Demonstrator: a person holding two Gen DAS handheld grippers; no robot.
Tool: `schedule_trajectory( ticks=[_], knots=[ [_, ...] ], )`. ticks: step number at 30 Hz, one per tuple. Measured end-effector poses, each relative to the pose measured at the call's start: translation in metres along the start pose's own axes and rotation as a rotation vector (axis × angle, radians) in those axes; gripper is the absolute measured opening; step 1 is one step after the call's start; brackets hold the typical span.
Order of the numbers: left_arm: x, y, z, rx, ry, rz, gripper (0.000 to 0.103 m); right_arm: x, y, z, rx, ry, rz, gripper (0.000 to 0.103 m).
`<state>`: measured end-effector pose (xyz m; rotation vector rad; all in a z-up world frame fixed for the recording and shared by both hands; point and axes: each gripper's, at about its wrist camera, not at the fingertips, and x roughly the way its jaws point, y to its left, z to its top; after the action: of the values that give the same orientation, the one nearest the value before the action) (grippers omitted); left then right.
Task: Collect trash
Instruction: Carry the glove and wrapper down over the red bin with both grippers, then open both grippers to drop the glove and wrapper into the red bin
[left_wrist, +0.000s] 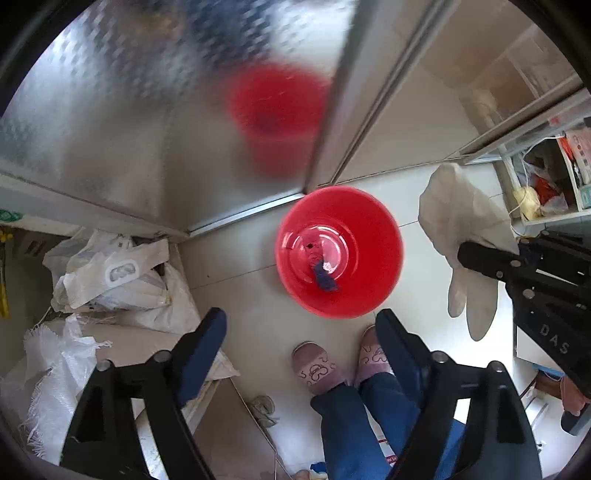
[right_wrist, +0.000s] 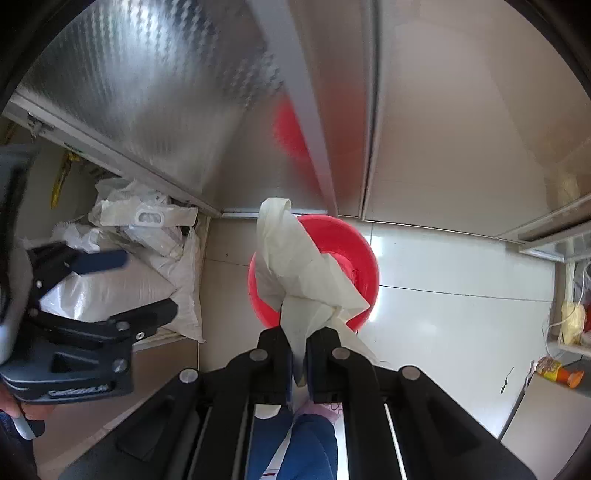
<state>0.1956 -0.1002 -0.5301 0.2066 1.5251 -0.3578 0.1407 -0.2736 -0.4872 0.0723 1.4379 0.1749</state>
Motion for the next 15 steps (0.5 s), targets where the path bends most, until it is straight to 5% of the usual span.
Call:
schedule_trajectory(
  ticks=[15],
  knots=[
    [0.032,0.035,0.003,-0.034,0.017,0.022,0.084,0.044,0.013,0.013,-0.081,0.095,-0.024,0.011]
  ],
)
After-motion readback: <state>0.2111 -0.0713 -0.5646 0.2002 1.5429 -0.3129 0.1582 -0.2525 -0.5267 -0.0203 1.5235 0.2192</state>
